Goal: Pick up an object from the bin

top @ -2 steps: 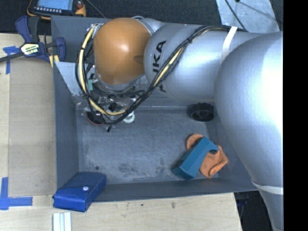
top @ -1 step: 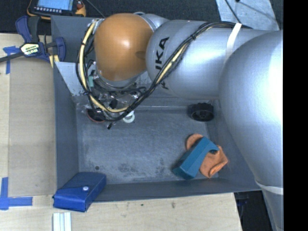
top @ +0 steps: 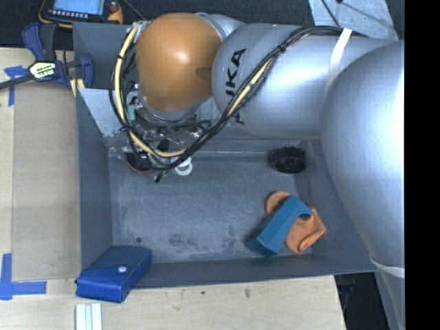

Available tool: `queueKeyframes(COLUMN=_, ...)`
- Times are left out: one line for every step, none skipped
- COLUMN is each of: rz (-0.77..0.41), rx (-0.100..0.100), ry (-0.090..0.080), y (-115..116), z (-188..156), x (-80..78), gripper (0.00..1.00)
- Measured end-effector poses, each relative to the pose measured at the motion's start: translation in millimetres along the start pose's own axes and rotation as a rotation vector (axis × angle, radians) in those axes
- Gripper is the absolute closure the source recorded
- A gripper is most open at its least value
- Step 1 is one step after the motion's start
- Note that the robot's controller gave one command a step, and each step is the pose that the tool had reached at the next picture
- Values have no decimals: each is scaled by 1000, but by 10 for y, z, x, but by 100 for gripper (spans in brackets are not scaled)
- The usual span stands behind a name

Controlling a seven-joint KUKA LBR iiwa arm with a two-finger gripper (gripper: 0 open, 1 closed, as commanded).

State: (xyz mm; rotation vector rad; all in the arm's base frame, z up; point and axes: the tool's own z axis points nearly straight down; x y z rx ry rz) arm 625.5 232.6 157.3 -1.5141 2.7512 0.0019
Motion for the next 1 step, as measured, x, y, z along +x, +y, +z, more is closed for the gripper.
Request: queueKeyframes(rz=0, rx=2, ry=-2, y=-4, z=-146, x=-5, gripper=100)
